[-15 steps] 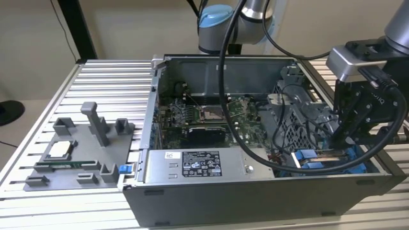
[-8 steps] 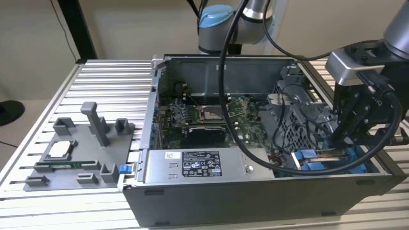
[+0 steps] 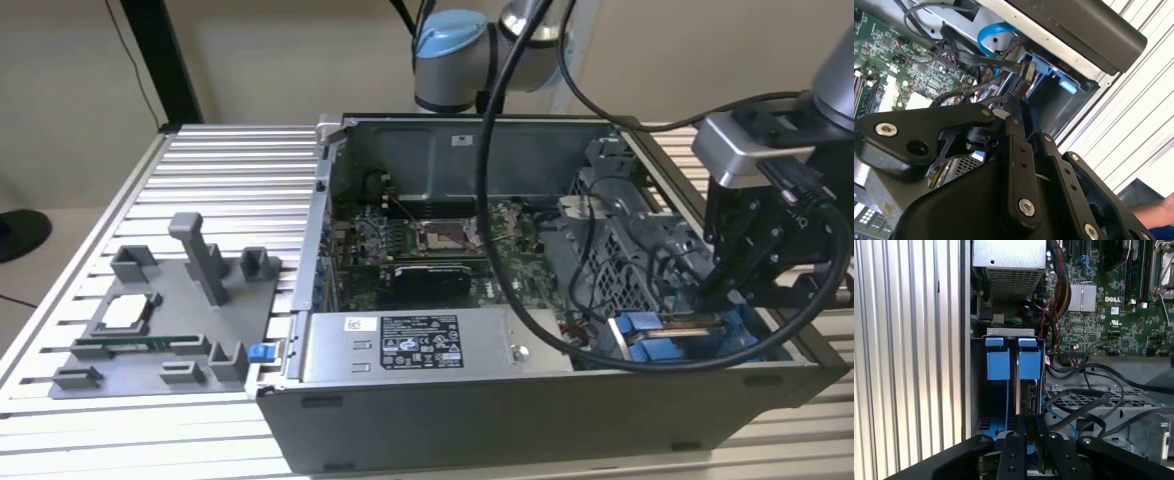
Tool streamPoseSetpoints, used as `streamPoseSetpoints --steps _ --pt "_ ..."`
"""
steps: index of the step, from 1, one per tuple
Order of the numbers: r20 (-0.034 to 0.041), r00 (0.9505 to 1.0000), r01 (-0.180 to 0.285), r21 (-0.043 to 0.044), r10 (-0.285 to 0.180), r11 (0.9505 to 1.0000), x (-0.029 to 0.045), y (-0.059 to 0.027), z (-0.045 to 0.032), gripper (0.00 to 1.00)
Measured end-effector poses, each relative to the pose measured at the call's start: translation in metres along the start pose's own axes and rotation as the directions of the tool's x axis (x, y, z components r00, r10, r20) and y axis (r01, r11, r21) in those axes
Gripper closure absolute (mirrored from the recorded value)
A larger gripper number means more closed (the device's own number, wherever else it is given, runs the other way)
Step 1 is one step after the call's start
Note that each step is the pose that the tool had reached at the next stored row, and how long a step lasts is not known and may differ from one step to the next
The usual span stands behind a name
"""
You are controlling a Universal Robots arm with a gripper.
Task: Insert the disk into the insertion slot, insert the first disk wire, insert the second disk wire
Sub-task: 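Insert the first disk wire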
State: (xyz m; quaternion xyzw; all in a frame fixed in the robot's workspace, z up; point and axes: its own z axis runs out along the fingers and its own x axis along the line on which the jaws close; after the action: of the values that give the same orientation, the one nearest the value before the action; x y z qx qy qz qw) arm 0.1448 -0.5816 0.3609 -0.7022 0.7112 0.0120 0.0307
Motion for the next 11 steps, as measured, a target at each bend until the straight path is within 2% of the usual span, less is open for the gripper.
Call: streamPoseSetpoints --steps 11 --pt "0.0012 1.0 0.0 0.0048 0.0 1.0 -0.0002 -0.0087 0.0086 1.0"
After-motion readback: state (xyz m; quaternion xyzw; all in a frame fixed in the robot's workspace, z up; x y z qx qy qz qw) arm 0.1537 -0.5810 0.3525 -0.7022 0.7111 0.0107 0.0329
